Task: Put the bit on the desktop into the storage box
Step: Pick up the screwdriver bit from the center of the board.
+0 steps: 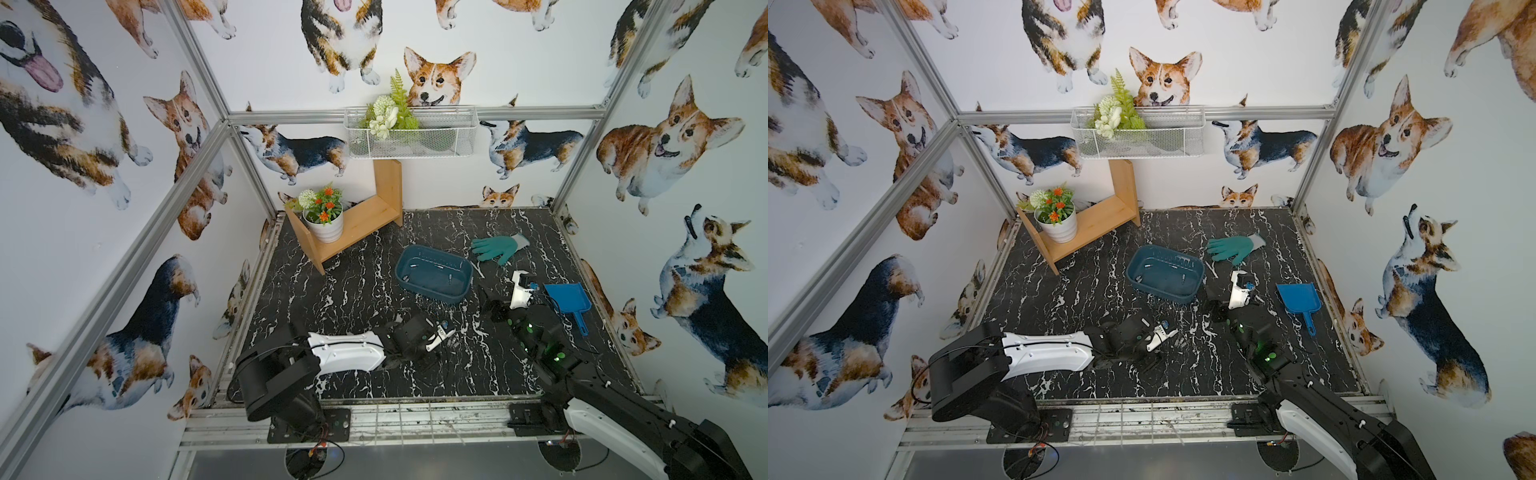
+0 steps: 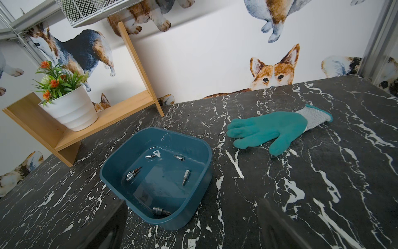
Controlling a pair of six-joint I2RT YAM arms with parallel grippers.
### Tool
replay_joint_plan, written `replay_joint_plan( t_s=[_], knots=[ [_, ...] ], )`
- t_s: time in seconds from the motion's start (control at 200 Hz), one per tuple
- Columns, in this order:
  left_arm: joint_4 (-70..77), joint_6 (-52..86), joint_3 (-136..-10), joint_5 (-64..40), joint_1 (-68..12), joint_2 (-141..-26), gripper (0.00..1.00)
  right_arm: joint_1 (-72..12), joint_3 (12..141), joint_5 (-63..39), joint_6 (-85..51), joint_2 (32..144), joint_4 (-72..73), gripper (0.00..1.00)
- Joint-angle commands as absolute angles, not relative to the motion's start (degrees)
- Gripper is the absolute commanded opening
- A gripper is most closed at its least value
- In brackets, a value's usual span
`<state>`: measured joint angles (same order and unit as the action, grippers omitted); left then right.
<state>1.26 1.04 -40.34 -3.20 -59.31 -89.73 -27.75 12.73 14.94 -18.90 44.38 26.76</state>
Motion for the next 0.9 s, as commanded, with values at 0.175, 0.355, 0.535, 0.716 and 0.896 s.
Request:
replay_joint_plan(
  t_s=[0.175,0.355,0.535,0.716,0.896],
  knots=[
    [1.81,0.34,-40.78,-2.29,-59.33,-91.38,0.56,-27.78,12.39,15.27,-18.56,44.22,28.74,1.0],
    [1.72,0.42,-41.05,-2.2,-59.31,-92.41,0.52,-27.77,12.26,15.24,-18.54,44.29,28.83,1.0],
    [1.31,0.59,-41.04,-2.37,-59.28,-93.34,0.47,-27.85,12.22,15.29,-18.57,44.21,29.0,1.0],
    [0.88,1.48,-41.04,-2.46,-59.38,-93.61,0.43,-27.82,12.22,15.29,-18.54,44.1,28.94,1.0],
    [0.12,2.89,-41.04,-1.63,-59.54,-93.22,0.39,-27.77,12.05,15.38,-18.55,43.86,28.99,1.0]
  ],
)
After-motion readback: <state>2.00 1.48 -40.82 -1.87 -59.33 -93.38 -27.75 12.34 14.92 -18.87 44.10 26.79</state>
